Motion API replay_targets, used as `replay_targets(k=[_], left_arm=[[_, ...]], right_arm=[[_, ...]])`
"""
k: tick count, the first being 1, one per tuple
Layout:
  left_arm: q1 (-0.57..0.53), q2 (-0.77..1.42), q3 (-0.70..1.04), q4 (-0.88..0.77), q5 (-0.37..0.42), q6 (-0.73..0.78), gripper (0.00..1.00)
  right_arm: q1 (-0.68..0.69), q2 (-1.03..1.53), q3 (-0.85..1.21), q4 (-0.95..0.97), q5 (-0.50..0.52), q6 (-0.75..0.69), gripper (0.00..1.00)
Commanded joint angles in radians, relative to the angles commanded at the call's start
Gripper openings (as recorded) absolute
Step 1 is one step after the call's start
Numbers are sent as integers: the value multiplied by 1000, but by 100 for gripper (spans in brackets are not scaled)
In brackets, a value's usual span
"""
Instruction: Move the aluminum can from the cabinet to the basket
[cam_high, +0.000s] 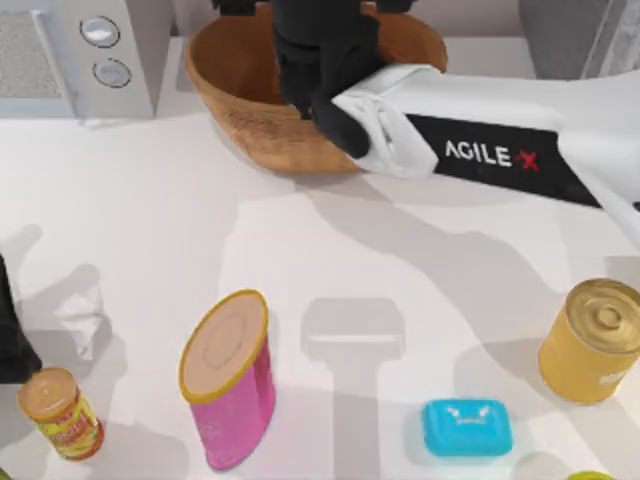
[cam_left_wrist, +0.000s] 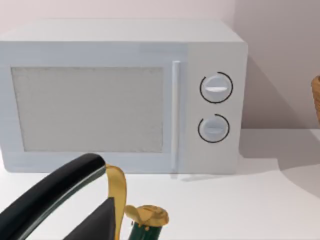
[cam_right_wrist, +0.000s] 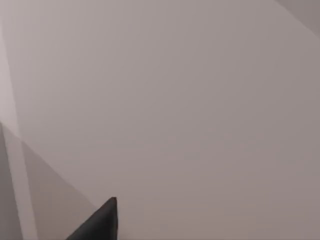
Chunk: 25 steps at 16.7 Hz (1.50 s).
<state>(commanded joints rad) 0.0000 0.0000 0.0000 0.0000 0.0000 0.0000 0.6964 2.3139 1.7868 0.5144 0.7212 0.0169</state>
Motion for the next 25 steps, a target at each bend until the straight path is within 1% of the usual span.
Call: replay_targets(k=[18,21,25], left_arm=[[0,0,0,0,0,0,100],[0,0,0,0,0,0,100],[0,0,0,0,0,0,100]], right_arm=[[-3,-16,-13,-3,-6,-2,100],[-30,-96,-74,-21,-37,-8,100],[-95,-298,-233,-70,-114,-11,100]])
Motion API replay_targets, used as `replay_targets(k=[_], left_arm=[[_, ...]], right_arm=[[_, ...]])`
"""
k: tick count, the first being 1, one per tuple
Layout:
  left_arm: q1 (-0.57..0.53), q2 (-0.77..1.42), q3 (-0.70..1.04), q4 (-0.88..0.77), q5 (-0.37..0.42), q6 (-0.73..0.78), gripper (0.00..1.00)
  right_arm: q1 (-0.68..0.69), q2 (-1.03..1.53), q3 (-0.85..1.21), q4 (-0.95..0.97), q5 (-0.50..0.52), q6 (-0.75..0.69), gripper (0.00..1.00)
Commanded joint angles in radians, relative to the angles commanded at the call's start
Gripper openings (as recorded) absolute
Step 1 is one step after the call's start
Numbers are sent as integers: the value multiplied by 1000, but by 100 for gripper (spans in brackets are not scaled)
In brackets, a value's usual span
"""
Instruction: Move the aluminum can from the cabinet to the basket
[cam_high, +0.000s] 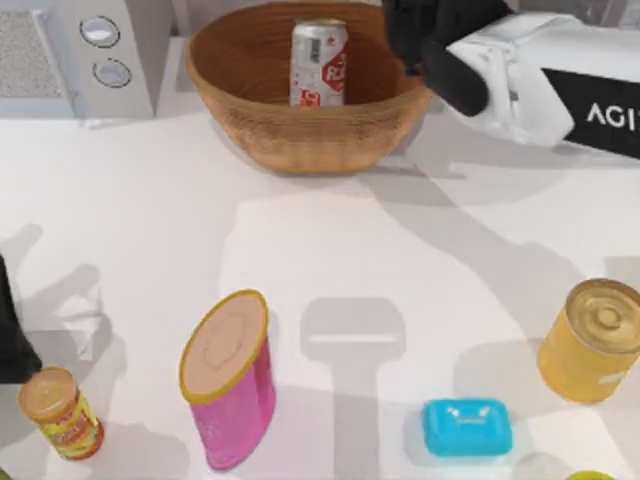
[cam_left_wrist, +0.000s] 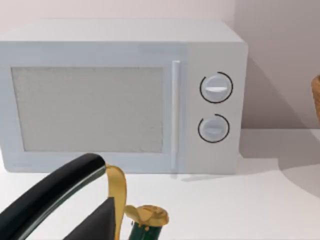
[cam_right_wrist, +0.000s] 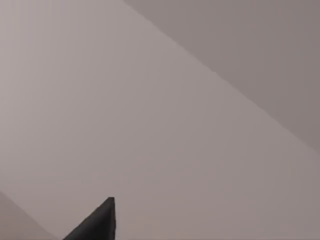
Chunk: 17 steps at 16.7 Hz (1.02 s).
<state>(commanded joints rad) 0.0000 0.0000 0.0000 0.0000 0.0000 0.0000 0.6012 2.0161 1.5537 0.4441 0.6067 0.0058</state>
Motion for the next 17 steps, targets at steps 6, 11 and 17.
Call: replay_targets(k=[6,11,17], left_arm=[[0,0,0,0,0,0,100],[0,0,0,0,0,0,100],[0,0,0,0,0,0,100]], right_arm=[[-111,-437,-332,-87,-122,2,100],[-200,-739,-562,-157,-219,3,100],[-312,-1065,-822,-245,-333,5,100]])
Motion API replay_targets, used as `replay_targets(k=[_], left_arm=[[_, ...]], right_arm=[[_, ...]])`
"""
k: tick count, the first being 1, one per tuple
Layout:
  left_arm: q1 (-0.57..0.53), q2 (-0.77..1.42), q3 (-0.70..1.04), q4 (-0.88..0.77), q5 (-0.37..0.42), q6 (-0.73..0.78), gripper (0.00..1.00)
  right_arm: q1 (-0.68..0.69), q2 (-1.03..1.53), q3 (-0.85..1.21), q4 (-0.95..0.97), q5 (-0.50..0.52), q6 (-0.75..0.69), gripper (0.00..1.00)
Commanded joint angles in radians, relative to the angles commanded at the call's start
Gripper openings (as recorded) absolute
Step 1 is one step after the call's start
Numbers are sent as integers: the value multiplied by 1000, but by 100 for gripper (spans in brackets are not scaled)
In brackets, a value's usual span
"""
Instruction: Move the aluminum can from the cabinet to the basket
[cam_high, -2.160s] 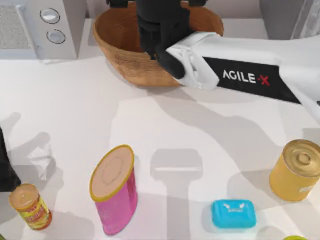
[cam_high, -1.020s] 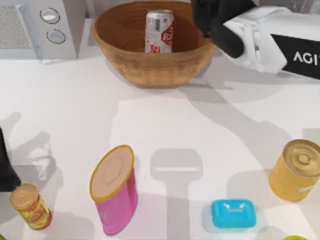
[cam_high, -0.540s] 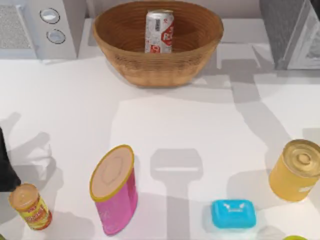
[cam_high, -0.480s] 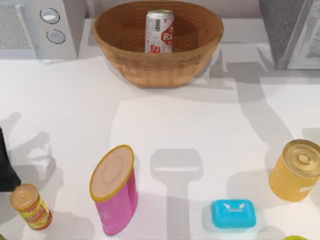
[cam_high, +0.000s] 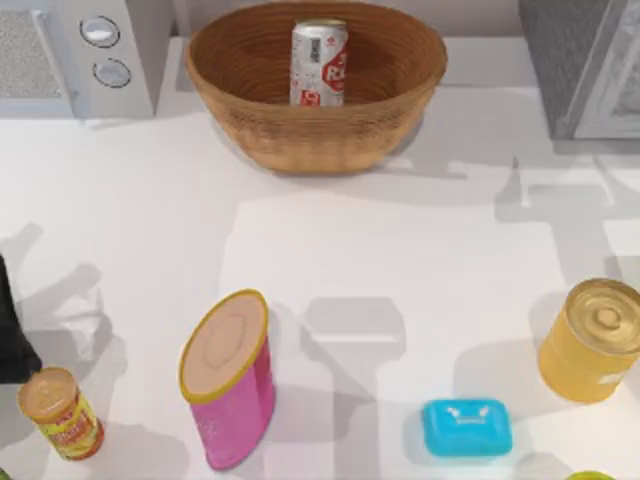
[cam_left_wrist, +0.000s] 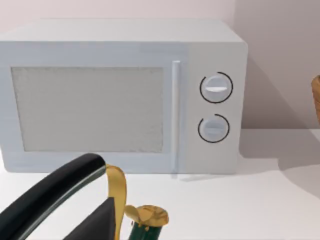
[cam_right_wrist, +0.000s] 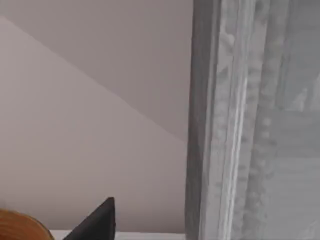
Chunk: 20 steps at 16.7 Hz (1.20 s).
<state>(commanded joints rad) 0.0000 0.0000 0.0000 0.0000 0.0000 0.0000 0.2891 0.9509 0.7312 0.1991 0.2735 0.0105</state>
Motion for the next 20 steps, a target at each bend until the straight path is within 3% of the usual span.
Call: replay_targets(k=[11,20], left_arm=[[0,0,0,0,0,0,100],[0,0,0,0,0,0,100]], right_arm=[[-232,-828,-642,-157,-217,-5,100],[-289,-951,-731,-199,-273,-10,100]])
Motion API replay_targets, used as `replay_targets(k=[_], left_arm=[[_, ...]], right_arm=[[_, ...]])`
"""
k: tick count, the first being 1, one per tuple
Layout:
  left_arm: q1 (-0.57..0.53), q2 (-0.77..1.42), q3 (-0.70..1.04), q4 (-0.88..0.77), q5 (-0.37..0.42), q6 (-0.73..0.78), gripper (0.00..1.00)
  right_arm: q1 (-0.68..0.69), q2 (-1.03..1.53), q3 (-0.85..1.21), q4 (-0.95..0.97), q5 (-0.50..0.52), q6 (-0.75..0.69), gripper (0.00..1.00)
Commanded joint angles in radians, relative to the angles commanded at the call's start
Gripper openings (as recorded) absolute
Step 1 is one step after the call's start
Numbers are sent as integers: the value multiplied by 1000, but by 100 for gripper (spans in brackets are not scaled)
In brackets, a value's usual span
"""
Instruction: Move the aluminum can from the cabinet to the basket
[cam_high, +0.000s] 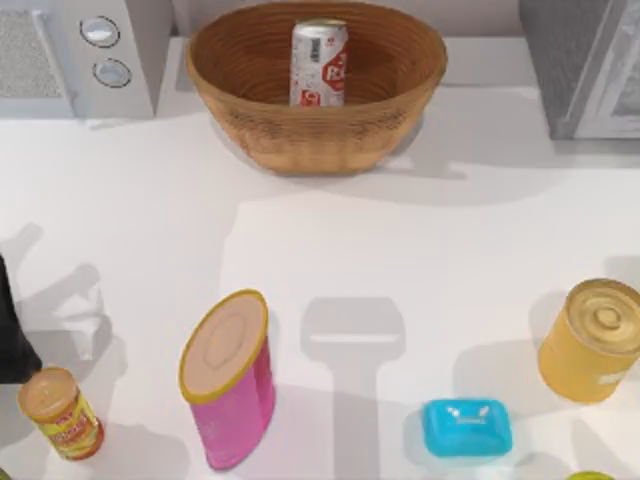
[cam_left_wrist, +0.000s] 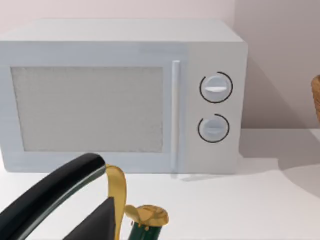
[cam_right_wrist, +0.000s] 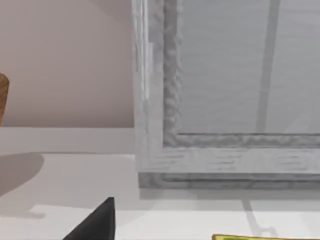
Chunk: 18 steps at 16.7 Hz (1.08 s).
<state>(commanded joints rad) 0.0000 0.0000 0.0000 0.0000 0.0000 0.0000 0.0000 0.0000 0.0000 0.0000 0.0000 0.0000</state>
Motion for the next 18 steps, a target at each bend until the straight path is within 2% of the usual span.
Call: replay_targets(k=[4,7,11,18], left_arm=[[0,0,0,0,0,0,100],[0,0,0,0,0,0,100],[0,0,0,0,0,0,100],[0,0,0,0,0,0,100]], right_arm=[[-18,33,10,24,-19,1,100],[-96,149,38,118,-96,4,100],[-265,407,97,316,-262,9,100],[-623,946,225,738,-615,19,100]])
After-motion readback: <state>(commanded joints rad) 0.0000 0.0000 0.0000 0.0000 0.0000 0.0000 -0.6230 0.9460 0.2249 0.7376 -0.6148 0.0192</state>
